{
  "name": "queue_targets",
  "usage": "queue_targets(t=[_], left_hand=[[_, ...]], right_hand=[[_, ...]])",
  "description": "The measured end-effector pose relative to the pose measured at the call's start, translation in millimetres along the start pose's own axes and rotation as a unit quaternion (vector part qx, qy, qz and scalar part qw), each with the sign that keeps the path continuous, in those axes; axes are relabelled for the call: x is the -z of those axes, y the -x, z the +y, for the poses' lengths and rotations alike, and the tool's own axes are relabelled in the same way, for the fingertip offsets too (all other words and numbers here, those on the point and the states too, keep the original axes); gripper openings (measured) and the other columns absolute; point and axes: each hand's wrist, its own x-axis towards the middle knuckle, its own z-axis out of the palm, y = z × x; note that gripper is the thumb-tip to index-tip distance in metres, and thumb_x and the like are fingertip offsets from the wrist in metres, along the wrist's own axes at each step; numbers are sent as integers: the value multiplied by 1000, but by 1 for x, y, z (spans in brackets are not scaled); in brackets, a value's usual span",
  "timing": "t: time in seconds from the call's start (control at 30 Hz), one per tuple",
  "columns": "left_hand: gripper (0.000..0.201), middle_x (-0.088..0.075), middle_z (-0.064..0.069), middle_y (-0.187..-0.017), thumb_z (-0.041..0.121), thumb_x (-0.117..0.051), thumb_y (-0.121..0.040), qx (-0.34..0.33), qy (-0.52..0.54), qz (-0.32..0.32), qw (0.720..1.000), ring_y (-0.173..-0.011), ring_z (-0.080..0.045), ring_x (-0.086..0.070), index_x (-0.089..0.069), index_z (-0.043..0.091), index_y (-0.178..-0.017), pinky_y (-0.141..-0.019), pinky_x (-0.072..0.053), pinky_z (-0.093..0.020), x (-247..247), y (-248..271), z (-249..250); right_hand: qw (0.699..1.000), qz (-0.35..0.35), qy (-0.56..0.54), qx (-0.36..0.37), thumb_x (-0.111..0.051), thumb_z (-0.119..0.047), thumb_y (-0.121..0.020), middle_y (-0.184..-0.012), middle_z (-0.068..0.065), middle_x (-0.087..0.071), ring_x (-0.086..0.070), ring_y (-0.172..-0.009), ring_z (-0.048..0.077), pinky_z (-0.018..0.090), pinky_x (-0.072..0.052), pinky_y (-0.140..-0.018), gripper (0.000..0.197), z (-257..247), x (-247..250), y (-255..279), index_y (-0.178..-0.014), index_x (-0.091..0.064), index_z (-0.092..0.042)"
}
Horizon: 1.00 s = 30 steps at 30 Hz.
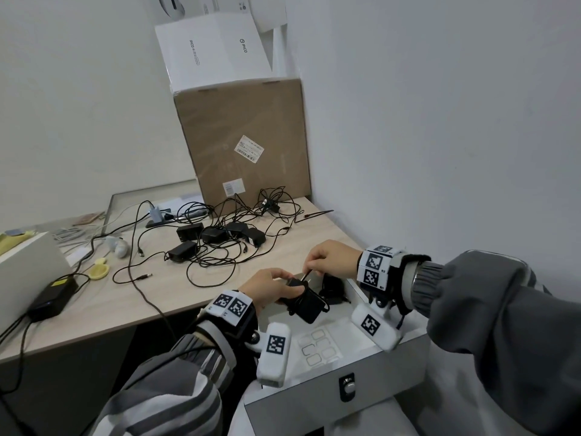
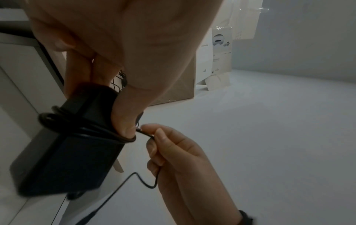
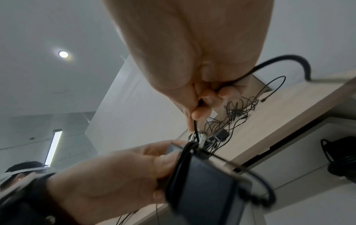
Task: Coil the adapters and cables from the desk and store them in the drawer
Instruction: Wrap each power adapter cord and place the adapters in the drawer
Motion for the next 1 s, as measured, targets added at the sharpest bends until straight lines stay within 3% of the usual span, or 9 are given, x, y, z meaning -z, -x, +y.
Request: queue_targets(t=[0.17, 0.3, 0.47, 0.53, 0.6, 0.7, 0.8, 0.9, 1.0], left_hand=[[24, -67, -8, -81, 23, -80, -75, -5, 82, 112, 990, -71, -20, -62, -63, 14, -91, -66, -51, -32, -3, -17, -8], [33, -68, -7, -85, 30, -81, -69, -31, 138, 206, 968, -79, -24, -67, -60, 17, -91, -79, -58, -41, -4, -23, -5], [30, -64, -14, -97, 16, -73, -83, -48, 272, 246, 929, -81, -24, -63, -56, 7, -107, -68, -56, -34, -2, -28, 4], [32, -62, -15, -99, 12, -70, -85, -37, 364, 252, 896, -90, -27, -63, -54, 2, -112, -76, -56, -37, 1, -29, 9], [38, -60, -18, -107, 10, -67, -88, -38, 449, 235, 861, -97, -29, -62, -51, -3, -120, -83, -56, -39, 4, -28, 15], [38, -57, -22, -116, 12, -58, -94, -66, 536, 171, 824, -93, -26, -62, -48, -6, -126, -68, -60, -30, 10, -21, 26], [27, -61, -17, -105, 18, -53, -97, -81, 526, 87, 842, -84, -20, -63, -54, 1, -119, -56, -56, -22, 14, -11, 33], [10, -64, -7, -85, 22, -48, -99, -91, 400, -14, 912, -60, -8, -62, -56, 14, -101, -48, -44, -16, 14, 1, 34], [14, -63, -1, -78, 18, -52, -93, -94, 264, -112, 953, -57, -6, -57, -58, 15, -104, -50, -29, -19, 13, 10, 28]], right_hand=[[996, 52, -78, -3, -44, -4, -91, -70, -3, -57, -51, -68, 12, 18, -39, -61, 22, -3, -26, -2, -105, -60, -11], [988, 78, -130, 3, -41, -2, -94, -84, -2, -65, -55, -86, 10, 11, -38, -66, 24, -7, -31, -5, -116, -49, -7], [987, 95, -127, 29, -44, -1, -92, -85, 0, -67, -55, -83, 7, 6, -34, -70, 19, -6, -30, -7, -108, -50, -9], [988, 75, -126, 41, -43, -1, -93, -81, 1, -66, -54, -76, 3, 7, -36, -68, 17, -2, -32, -4, -99, -52, -14], [988, 62, -130, 50, -43, -1, -93, -76, -1, -64, -53, -70, 9, 15, -39, -69, 18, 2, -37, -1, -94, -55, -15], [989, 65, -121, 63, -43, -4, -95, -72, -2, -63, -49, -63, 9, 22, -39, -66, 20, 9, -39, 0, -97, -61, -14], [990, 47, -117, 66, -44, -15, -98, -65, -5, -63, -45, -63, 14, 25, -37, -63, 21, 17, -36, 1, -95, -65, -15], [990, 26, -131, 41, -46, -25, -99, -62, -4, -63, -48, -62, 13, 26, -39, -65, 24, 22, -28, 6, -95, -68, -17], [988, -33, -142, 47, -53, -22, -96, -76, 12, -67, -56, -56, 7, 22, -42, -63, 14, 29, -20, 11, -91, -66, -20]])
